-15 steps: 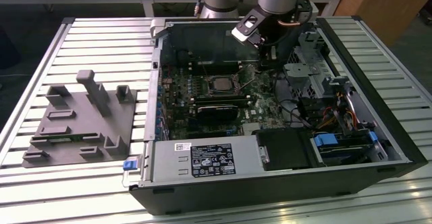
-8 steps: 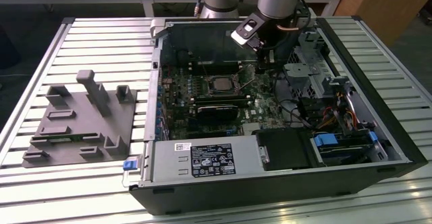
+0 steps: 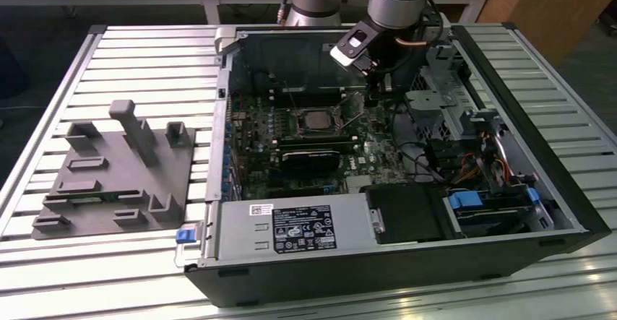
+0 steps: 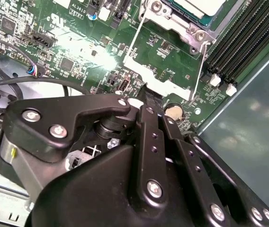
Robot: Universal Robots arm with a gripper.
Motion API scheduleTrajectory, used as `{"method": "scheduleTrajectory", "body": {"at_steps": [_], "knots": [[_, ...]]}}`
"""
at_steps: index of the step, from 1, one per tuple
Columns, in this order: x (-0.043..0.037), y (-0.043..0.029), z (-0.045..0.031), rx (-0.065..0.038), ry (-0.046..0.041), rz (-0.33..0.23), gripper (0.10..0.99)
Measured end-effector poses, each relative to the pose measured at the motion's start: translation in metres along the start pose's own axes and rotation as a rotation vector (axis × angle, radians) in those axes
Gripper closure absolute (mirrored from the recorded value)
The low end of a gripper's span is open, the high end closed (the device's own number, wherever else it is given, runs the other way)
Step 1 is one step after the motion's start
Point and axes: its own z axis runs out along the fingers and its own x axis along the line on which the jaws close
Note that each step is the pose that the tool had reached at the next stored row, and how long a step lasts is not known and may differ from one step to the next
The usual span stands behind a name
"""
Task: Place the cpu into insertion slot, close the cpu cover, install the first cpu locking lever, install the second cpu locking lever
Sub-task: 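Close the cpu cover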
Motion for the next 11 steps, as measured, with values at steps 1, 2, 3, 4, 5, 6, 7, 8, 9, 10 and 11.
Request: {"method": "scheduleTrajectory", "body": {"at_steps": [1, 2, 3, 4, 5, 6, 7, 8, 9, 10, 11], "knots": [[0.0000, 0.0000, 0.0000, 0.000, -0.0001, -0.002, 0.980], [0.0000, 0.0000, 0.0001, 0.000, -0.0001, -0.002, 0.980], [0.0000, 0.0000, 0.0001, 0.000, -0.0001, -0.002, 0.980], [0.0000, -0.0002, 0.0001, 0.000, -0.0001, -0.002, 0.980], [0.0000, -0.0010, 0.0002, 0.000, 0.0001, -0.002, 0.980], [0.0000, -0.0020, 0.0001, 0.000, 0.0000, -0.002, 0.980], [0.0000, -0.0032, 0.0001, 0.000, 0.0000, -0.002, 0.980], [-0.0001, -0.0042, 0.0000, 0.000, 0.0000, -0.002, 0.980], [-0.0001, -0.0054, 0.0000, 0.000, -0.0001, -0.002, 0.980], [-0.0001, -0.0065, 0.0000, 0.000, -0.0001, -0.002, 0.980], [-0.0001, -0.0077, -0.0001, 0.000, 0.0000, -0.002, 0.980]]}}
